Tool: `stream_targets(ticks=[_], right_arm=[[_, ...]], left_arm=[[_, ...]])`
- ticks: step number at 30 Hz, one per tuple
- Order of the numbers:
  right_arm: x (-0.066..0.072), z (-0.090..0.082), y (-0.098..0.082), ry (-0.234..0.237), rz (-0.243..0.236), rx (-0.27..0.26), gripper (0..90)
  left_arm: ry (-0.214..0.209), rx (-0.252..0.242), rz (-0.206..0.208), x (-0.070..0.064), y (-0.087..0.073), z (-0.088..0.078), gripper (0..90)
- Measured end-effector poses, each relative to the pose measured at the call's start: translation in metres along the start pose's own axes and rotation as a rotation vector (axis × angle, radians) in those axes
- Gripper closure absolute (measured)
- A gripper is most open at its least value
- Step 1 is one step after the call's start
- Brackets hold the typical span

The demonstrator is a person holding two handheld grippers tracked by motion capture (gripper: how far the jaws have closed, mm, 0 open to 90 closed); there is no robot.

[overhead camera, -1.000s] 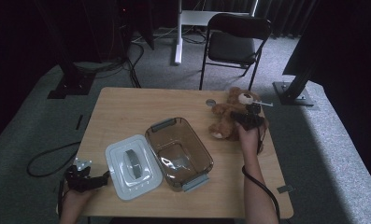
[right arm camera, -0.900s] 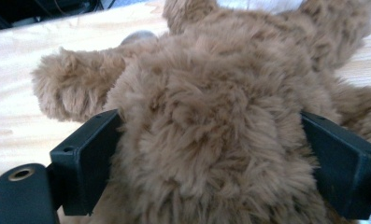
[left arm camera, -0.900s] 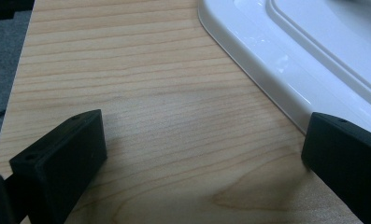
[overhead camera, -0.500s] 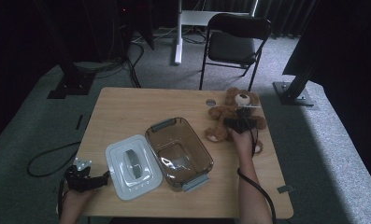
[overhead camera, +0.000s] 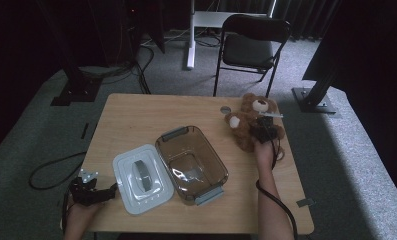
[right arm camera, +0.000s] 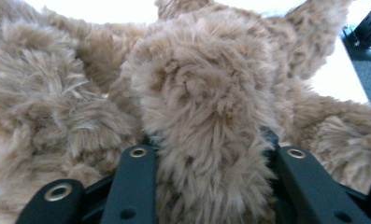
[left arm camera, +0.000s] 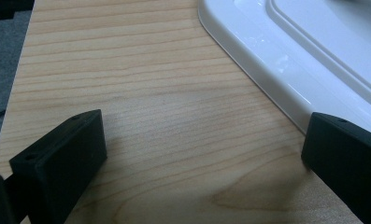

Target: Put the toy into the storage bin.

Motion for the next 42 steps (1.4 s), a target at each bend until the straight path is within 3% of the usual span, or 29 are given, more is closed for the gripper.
stream_targets(ticks=[7, 16, 24, 30, 34, 42], right_arm=[[-0.004, -0.016, -0.001, 0.007, -0.028, -0.041, 66.2], [-0.01, -0.06, 0.003, 0.031, -0.036, -0.125, 66.1], [-0.004, -0.1, 0.005, 0.05, -0.056, -0.214, 66.0], [0.008, -0.138, 0.003, 0.087, -0.08, -0.299, 66.0], [0.02, -0.162, 0.004, 0.147, -0.092, -0.346, 66.0], [0.051, -0.206, 0.004, 0.25, -0.17, -0.443, 65.9]], left_arm=[[0.0, 0.0, 0.0, 0.0, 0.0, 0.0, 0.7], [0.0, 0.0, 0.0, 0.0, 0.0, 0.0, 0.7], [0.0, 0.0, 0.0, 0.0, 0.0, 0.0, 0.7], [0.0, 0.001, 0.002, 0.0, 0.0, 0.0, 0.7], [0.0, 0.0, 0.0, 0.0, 0.0, 0.0, 0.7], [0.0, 0.0, 0.0, 0.0, 0.0, 0.0, 0.7]])
Point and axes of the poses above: each handheld gripper's, and its own axes: z roughly forward along the jaws, y roughly out of its top, x roughly to its left, the point moved 1 cm from there along z, roughly forward along the jaws, and after that the axes turned 3 degrees about -y, right-handed, at the moved point
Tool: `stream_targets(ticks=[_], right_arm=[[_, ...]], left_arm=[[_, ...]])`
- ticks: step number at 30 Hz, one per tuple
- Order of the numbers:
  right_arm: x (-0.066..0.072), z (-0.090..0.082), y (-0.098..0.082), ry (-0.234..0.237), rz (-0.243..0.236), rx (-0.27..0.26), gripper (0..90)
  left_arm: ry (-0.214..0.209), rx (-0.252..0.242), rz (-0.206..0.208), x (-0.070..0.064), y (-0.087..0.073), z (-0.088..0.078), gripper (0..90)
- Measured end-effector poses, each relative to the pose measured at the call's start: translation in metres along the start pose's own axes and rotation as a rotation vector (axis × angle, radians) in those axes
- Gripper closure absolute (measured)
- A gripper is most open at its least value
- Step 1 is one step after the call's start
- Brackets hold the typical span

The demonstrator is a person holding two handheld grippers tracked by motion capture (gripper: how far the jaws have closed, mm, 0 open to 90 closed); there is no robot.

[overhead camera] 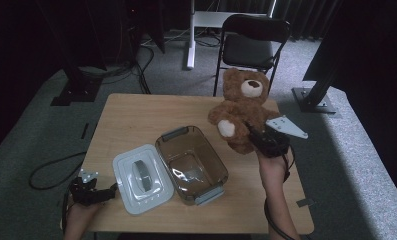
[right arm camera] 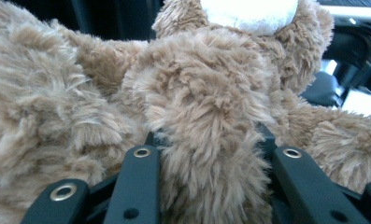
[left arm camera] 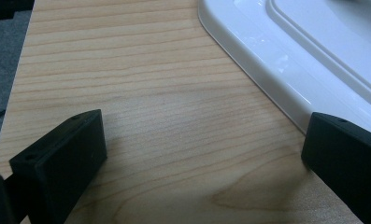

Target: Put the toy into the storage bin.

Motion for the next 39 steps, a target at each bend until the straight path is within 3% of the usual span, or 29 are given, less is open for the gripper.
stream_targets(ticks=[8, 14, 19, 24, 28, 32, 39], right_arm=[[0.043, -0.018, 0.004, 0.149, -0.083, -0.024, 65.9], [0.072, -0.018, 0.0, 0.239, -0.135, -0.005, 65.9], [0.088, -0.015, -0.007, 0.269, -0.162, 0.006, 65.8], [0.112, -0.001, -0.027, 0.315, -0.232, 0.075, 65.7], [0.12, 0.013, -0.047, 0.343, -0.263, 0.159, 65.4], [0.122, 0.015, -0.058, 0.345, -0.308, 0.194, 64.2], [0.109, 0.014, -0.064, 0.357, -0.331, 0.236, 63.7]], left_arm=[[0.0, 0.0, 0.0, 0.0, 0.0, 0.0, 0.7], [0.0, 0.0, 0.0, 0.0, 0.0, 0.0, 0.7], [0.0, 0.001, 0.001, 0.0, 0.0, 0.0, 0.7], [0.0, 0.0, 0.002, 0.0, 0.0, 0.0, 0.7], [0.0, 0.001, 0.001, 0.0, 0.0, 0.0, 0.7], [-0.003, 0.0, 0.004, 0.0, 0.0, 0.0, 0.7], [-0.006, 0.0, 0.005, 0.0, 0.0, 0.0, 0.7]])
Point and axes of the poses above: each handheld gripper's, and its own axes: z roughly forward along the jaws, y roughly out of its top, x roughly to its left, the point moved 1 cm from there along z, roughly forward along the jaws, and after that the axes turned 3 degrees about -y, right-handed, at the moved point
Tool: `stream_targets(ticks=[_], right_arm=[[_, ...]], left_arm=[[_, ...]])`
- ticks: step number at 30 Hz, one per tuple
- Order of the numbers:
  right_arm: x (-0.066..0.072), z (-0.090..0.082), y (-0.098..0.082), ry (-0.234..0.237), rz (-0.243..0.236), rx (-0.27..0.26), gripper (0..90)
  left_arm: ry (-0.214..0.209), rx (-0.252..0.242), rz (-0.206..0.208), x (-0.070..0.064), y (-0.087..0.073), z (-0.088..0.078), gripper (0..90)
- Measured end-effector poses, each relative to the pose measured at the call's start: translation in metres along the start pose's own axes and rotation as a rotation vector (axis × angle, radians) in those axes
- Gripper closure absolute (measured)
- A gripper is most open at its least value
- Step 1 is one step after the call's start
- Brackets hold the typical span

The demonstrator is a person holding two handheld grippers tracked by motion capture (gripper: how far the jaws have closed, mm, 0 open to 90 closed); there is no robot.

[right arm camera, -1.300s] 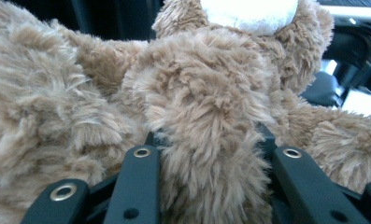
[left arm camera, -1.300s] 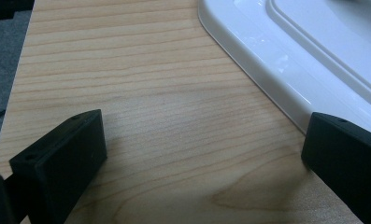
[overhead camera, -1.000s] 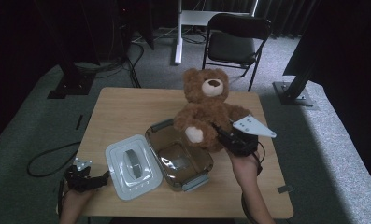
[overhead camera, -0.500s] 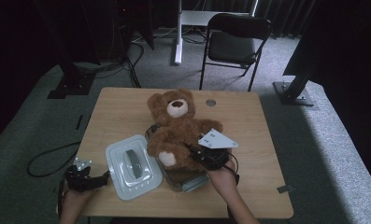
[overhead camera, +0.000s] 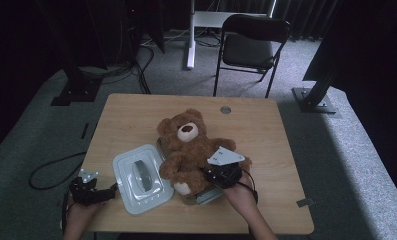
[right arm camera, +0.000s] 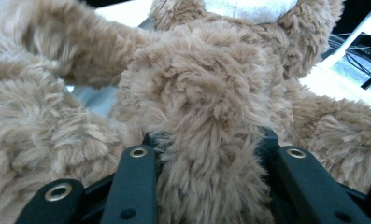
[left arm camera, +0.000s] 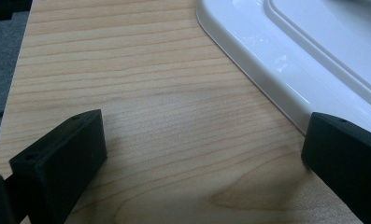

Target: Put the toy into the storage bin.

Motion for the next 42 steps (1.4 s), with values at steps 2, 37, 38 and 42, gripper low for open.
stream_targets(ticks=[2, 37, 38, 42], right_arm=[[0.0, -0.001, -0.003, 0.003, -0.008, 0.004, 62.9], [-0.024, 0.035, 0.098, 0.028, 0.219, -0.072, 21.6], [-0.024, 0.039, 0.099, 0.023, 0.216, -0.062, 21.6], [-0.023, 0.056, 0.098, 0.031, 0.209, -0.006, 22.4]], left_arm=[[-0.001, 0.002, 0.002, 0.0, 0.0, 0.0, 0.7], [-0.004, 0.0, 0.005, 0.0, 0.0, 0.0, 0.7], [-0.004, -0.001, 0.005, 0.0, 0.0, 0.0, 0.7], [-0.006, 0.0, 0.007, 0.0, 0.0, 0.0, 0.7]])
Point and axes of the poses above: each handheld gripper's, and its own axes: z roughly forward along the jaws, y roughly out of its top, x roughly to its left, the point moved 1 cm from there along z, roughly forward along the jaws, and after that the axes turned 3 degrees about -y, right-handed, at the moved point
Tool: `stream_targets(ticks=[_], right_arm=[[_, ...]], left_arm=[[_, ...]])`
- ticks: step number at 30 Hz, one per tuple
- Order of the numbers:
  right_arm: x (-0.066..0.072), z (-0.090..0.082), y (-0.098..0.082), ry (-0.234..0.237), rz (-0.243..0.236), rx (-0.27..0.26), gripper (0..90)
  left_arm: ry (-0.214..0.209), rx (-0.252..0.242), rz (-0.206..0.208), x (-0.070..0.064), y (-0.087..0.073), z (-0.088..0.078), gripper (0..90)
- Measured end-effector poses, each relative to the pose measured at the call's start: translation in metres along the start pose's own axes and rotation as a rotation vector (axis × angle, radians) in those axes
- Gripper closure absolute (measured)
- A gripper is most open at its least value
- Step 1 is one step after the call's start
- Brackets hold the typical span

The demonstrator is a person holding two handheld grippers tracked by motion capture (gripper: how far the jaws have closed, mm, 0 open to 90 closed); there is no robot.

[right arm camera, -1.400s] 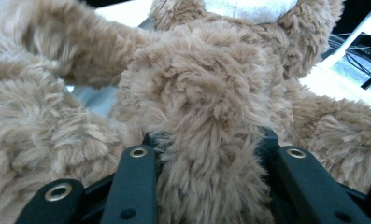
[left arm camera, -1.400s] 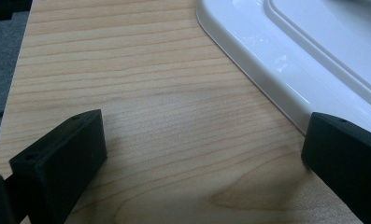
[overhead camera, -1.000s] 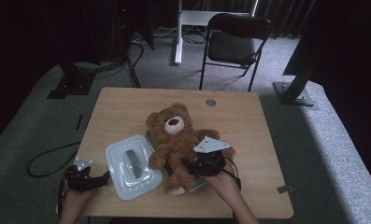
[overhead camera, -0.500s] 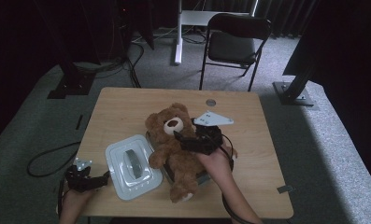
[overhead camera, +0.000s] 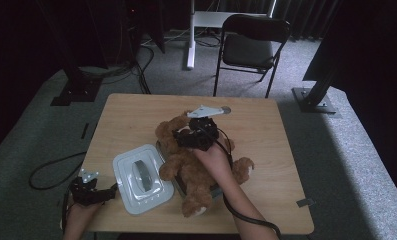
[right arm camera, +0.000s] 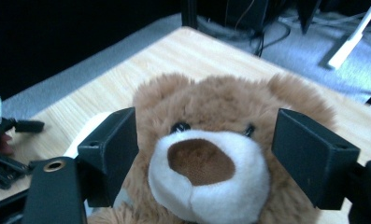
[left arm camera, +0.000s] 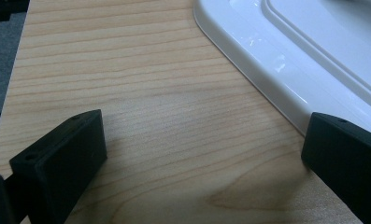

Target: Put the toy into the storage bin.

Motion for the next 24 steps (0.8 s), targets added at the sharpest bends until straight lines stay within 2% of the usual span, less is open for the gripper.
stream_targets(ticks=[2, 4, 13, 24], right_arm=[[0.0, 0.007, -0.003, 0.005, 0.0, 0.027, 23.8], [0.0, 0.012, -0.007, -0.013, -0.019, 0.049, 24.5], [-0.004, 0.022, -0.013, -0.046, -0.032, 0.083, 26.3], [0.002, 0.028, -0.027, -0.029, -0.032, 0.102, 27.4]], left_arm=[[0.0, 0.0, 0.001, 0.0, 0.0, 0.0, 0.7], [0.0, 0.0, 0.001, 0.0, 0.0, 0.0, 0.7], [0.0, 0.0, 0.002, 0.0, 0.0, 0.0, 0.7], [0.0, -0.003, -0.002, 0.0, 0.0, 0.0, 0.7]])
Point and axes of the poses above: each handheld gripper's, and its own axes: z roughly forward along the jaws, y roughly out of its top, x roughly to its left, the point moved 1 cm from there along z, roughly forward along the jaws, and after that the axes turned 3 degrees about -y, right-handed, at the moved point
